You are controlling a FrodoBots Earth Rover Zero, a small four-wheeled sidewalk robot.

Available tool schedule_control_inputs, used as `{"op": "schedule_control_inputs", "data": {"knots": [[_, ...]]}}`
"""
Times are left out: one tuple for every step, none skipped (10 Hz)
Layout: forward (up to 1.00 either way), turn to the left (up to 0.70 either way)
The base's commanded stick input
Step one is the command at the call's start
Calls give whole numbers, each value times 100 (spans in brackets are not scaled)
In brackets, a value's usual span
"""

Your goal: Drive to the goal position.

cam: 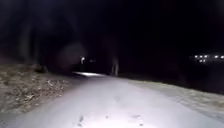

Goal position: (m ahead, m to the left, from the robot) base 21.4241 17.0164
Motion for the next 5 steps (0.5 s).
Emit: {"op": "schedule_control_inputs", "data": {"knots": [[70,4],[70,0],[70,0],[50,0],[45,0]]}}
